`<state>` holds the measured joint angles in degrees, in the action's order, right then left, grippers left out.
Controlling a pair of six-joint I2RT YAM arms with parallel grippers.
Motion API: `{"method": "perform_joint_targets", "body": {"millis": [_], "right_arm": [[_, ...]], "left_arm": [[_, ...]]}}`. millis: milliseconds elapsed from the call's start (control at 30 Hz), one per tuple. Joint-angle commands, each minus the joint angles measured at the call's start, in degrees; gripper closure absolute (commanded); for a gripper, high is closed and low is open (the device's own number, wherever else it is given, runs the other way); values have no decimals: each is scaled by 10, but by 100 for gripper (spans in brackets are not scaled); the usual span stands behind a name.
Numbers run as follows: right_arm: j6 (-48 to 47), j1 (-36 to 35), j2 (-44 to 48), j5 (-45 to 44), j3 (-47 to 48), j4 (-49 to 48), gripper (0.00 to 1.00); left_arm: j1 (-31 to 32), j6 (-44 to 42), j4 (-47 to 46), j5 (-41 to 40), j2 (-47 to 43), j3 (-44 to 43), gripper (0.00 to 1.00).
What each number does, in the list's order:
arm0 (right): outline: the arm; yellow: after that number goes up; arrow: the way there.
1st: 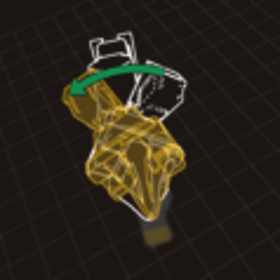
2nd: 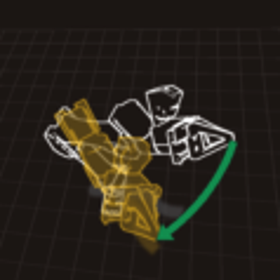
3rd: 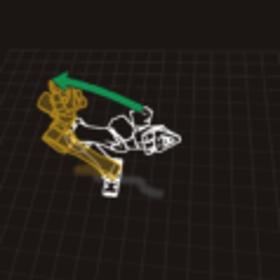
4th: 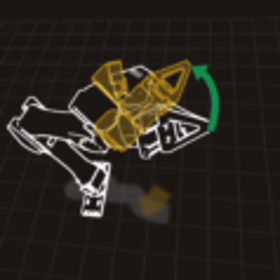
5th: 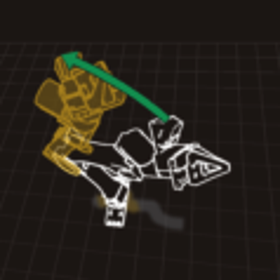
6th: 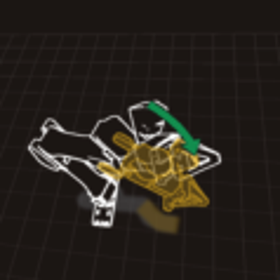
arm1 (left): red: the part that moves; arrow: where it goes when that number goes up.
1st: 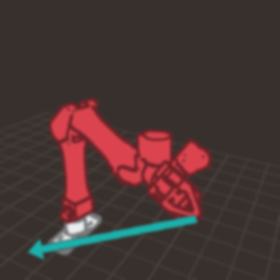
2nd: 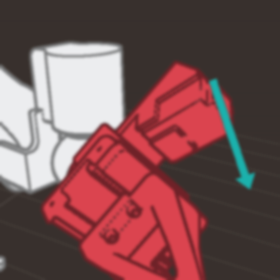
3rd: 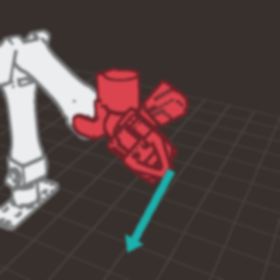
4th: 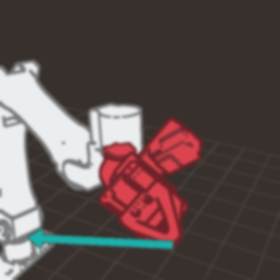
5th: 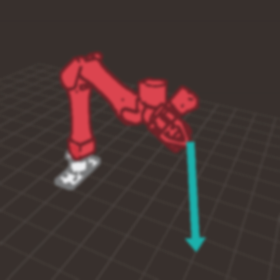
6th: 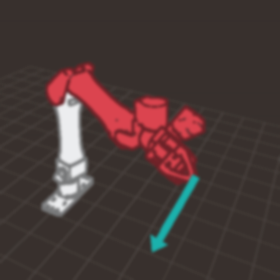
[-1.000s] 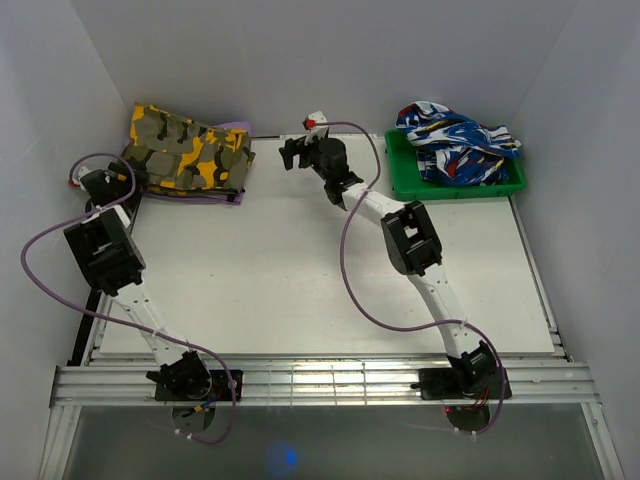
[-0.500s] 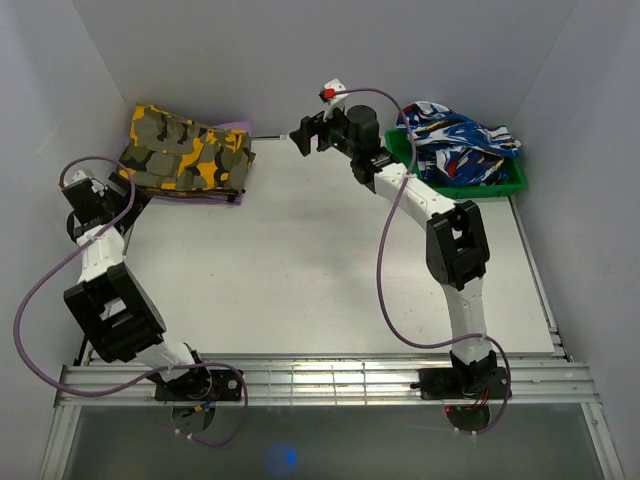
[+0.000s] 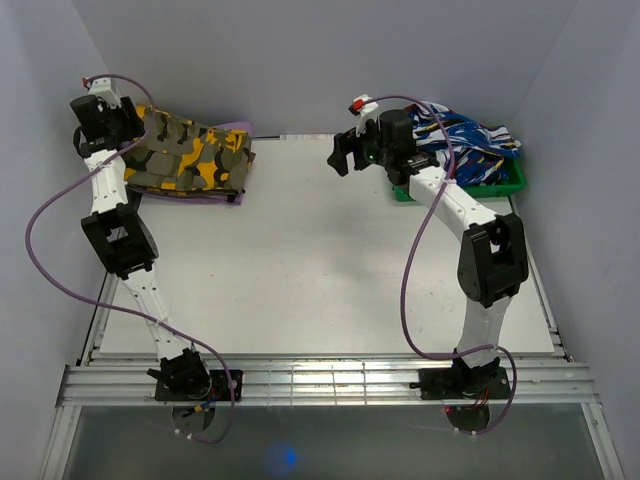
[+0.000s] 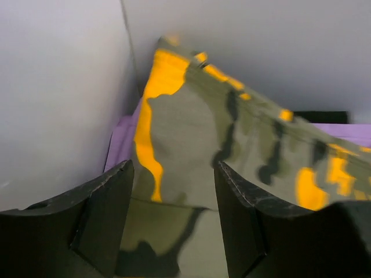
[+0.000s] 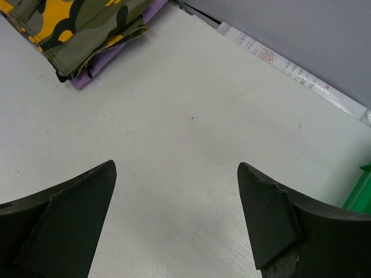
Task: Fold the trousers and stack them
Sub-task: Neatly place the folded trousers to the corner
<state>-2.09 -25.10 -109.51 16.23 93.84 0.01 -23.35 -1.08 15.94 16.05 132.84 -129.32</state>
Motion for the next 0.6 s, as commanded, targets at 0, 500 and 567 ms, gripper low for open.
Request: {"method": "perform_joint_targets", "body": {"millis": [0,500,567], "right_arm": [[-16,6,42,-9,-3,34,10],[-18,11,76,-33,-22,72,10],[-19,11,70,-35,-16,75,10]], "left_arm": [[4,-40,36,-42,77,-72,32],[16,53,23,98,88,116,33],[26,95,32,121,79,135,34]]}}
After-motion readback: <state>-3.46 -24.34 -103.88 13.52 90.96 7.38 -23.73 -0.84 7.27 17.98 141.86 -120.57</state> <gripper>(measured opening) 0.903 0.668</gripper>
